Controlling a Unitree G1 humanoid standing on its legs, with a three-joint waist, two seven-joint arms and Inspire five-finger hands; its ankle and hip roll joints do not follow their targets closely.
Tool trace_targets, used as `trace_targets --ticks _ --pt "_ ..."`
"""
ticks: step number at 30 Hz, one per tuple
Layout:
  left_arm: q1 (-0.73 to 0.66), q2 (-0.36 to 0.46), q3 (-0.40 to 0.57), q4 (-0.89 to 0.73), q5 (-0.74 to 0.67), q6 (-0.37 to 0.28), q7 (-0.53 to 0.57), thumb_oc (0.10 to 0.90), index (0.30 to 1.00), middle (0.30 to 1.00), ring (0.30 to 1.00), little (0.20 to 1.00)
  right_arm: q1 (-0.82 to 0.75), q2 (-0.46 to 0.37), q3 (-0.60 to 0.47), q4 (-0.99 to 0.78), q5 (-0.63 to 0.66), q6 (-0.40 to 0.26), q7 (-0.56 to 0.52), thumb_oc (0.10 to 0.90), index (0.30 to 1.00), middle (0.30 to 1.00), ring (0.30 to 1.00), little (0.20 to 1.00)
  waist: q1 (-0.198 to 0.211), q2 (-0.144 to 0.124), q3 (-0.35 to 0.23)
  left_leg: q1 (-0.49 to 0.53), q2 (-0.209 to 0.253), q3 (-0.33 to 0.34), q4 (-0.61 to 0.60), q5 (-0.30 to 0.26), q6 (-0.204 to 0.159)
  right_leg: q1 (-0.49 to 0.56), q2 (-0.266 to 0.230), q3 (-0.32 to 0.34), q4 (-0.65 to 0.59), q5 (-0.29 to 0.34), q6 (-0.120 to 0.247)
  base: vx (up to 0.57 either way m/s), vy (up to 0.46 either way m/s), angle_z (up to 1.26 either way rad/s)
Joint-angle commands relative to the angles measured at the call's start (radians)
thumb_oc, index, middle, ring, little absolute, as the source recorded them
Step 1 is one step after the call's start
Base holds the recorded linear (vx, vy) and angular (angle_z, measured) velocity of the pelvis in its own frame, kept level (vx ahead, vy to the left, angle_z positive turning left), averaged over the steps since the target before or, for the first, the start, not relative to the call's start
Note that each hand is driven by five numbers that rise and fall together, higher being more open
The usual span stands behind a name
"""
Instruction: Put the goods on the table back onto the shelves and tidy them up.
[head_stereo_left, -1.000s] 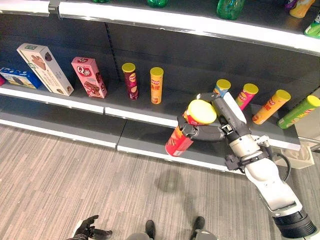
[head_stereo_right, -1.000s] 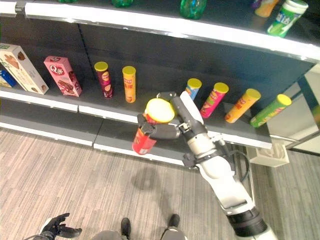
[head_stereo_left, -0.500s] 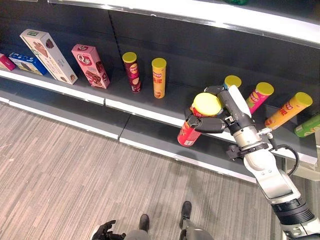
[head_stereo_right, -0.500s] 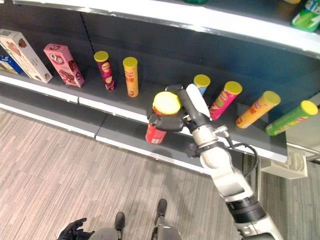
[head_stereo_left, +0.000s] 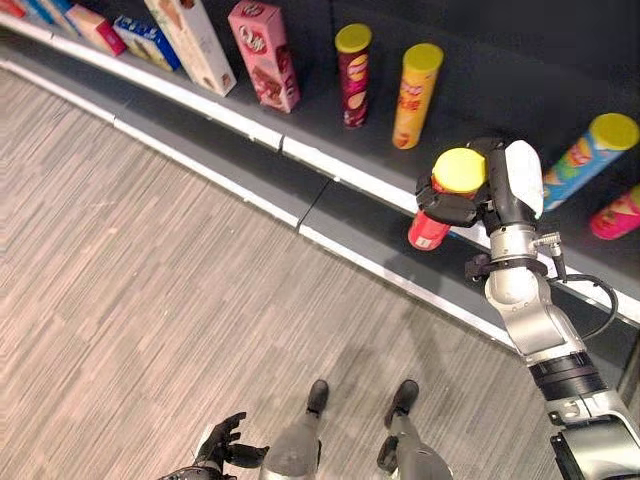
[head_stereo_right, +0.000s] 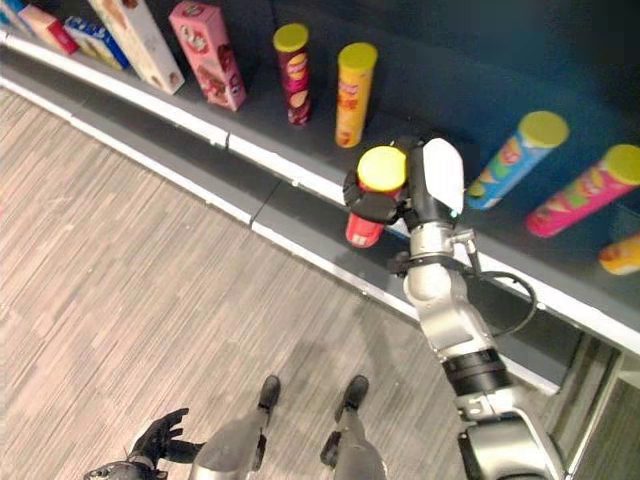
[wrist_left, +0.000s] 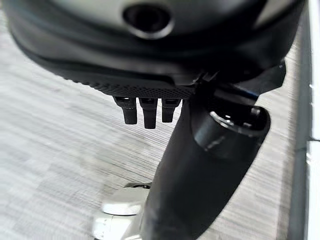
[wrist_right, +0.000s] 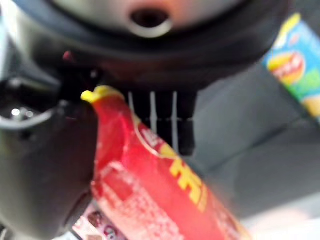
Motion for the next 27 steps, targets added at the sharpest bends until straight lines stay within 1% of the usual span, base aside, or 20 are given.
trace_targets --ticks 1,2,5,6,9,12,13,15,18,24,27 --pt "-0.010 0.099 -0.077 -0.008 -0.017 -0.039 0.033 0.800 0.900 0.900 0.900 0.900 -0.188 -0.107 -0.043 -0.076 -0.076 -0.040 -0.153 0.400 0.300 0.300 0.300 0.300 0.010 -0.032 -0.046 -0.057 -0.014 -0.012 -0.012 -0.003 -0.003 0.089 -0.091 -0.005 0.068 -0.165 0.122 -0.07 -0.054 0.44" --pt "-0.018 0.099 -0.088 -0.012 -0.022 -0.045 0.036 0.800 0.900 0.900 0.900 0.900 -0.222 -0.142 -0.040 -0.044 -0.089 -0.031 -0.176 0.400 0.300 0.300 0.300 0.300 0.015 -0.021 -0.038 -0.076 -0.015 -0.023 -0.012 0.005 -0.005 0.074 -0.096 -0.017 0.081 -0.172 0.121 -0.06 -0.044 0.34" --pt "-0.027 0.098 -0.104 -0.016 -0.025 -0.050 0.043 0.800 0.900 0.900 0.900 0.900 -0.254 -0.171 -0.046 -0.001 -0.094 -0.015 -0.212 0.400 0.300 0.300 0.300 0.300 0.021 -0.006 -0.027 -0.097 -0.018 -0.037 -0.012 0.016 -0.009 0.059 -0.101 -0.032 0.095 -0.178 0.120 -0.03 -0.030 0.22" --pt "-0.036 0.099 -0.112 -0.018 -0.026 -0.052 0.047 0.800 0.900 0.900 0.900 0.900 -0.278 -0.198 -0.045 0.019 -0.107 -0.004 -0.237 0.400 0.300 0.300 0.300 0.300 0.026 0.002 -0.022 -0.106 -0.018 -0.043 -0.012 0.014 -0.013 0.054 -0.102 -0.039 0.106 -0.191 0.119 -0.01 -0.050 0.19" --pt "-0.055 0.096 -0.133 -0.025 -0.034 -0.062 0.056 0.800 0.900 0.900 0.900 0.900 -0.345 -0.259 -0.031 0.091 -0.114 0.022 -0.286 0.400 0.300 0.300 0.300 0.300 0.034 0.021 -0.013 -0.138 -0.025 -0.062 -0.012 0.025 -0.022 0.036 -0.112 -0.060 0.126 -0.204 0.119 -0.03 -0.045 0.20" --pt "-0.064 0.094 -0.139 -0.024 -0.037 -0.066 0.059 0.800 0.900 0.900 0.900 0.900 -0.371 -0.274 -0.025 0.120 -0.099 0.024 -0.305 0.400 0.300 0.300 0.300 0.300 0.036 0.031 -0.008 -0.151 -0.027 -0.068 -0.012 0.030 -0.024 0.027 -0.115 -0.068 0.134 -0.207 0.119 -0.03 -0.033 0.13" --pt "-0.068 0.095 -0.148 -0.040 -0.043 -0.071 0.063 0.800 0.900 0.900 0.900 0.900 -0.391 -0.291 -0.022 0.149 -0.087 0.033 -0.328 0.400 0.300 0.300 0.300 0.300 0.042 0.043 -0.003 -0.164 -0.030 -0.074 -0.012 0.035 -0.027 0.018 -0.119 -0.077 0.143 -0.209 0.120 -0.04 -0.035 0.16" --pt "-0.069 0.095 -0.153 -0.047 -0.051 -0.075 0.065 0.800 0.900 0.900 0.900 0.900 -0.407 -0.299 -0.020 0.177 -0.080 0.038 -0.342 0.400 0.300 0.300 0.300 0.300 0.047 0.050 0.001 -0.172 -0.032 -0.076 -0.012 0.038 -0.028 0.011 -0.120 -0.080 0.146 -0.208 0.121 -0.03 -0.022 0.14" --pt "-0.069 0.093 -0.169 -0.053 -0.061 -0.083 0.069 0.800 0.900 0.900 0.900 0.900 -0.446 -0.309 -0.005 0.245 -0.029 0.036 -0.373 0.400 0.300 0.300 0.300 0.300 0.051 0.064 0.005 -0.183 -0.034 -0.075 -0.012 0.041 -0.030 0.001 -0.121 -0.081 0.147 -0.208 0.123 -0.01 0.002 0.10" --pt "-0.077 0.093 -0.182 -0.065 -0.058 -0.085 0.076 0.800 0.900 0.900 0.900 0.900 -0.450 -0.318 -0.017 0.280 -0.002 0.046 -0.409 0.400 0.300 0.300 0.300 0.300 0.050 0.072 0.006 -0.189 -0.038 -0.079 -0.012 0.040 -0.030 0.000 -0.122 -0.082 0.146 -0.208 0.126 0.00 0.001 0.01" --pt "-0.082 0.097 -0.194 -0.076 -0.056 -0.089 0.084 0.800 0.900 0.900 0.900 0.900 -0.463 -0.336 -0.023 0.316 0.036 0.047 -0.431 0.400 0.300 0.300 0.300 0.300 0.048 0.077 0.009 -0.196 -0.043 -0.081 -0.012 0.040 -0.031 -0.006 -0.125 -0.077 0.142 -0.203 0.128 0.00 0.000 0.00"
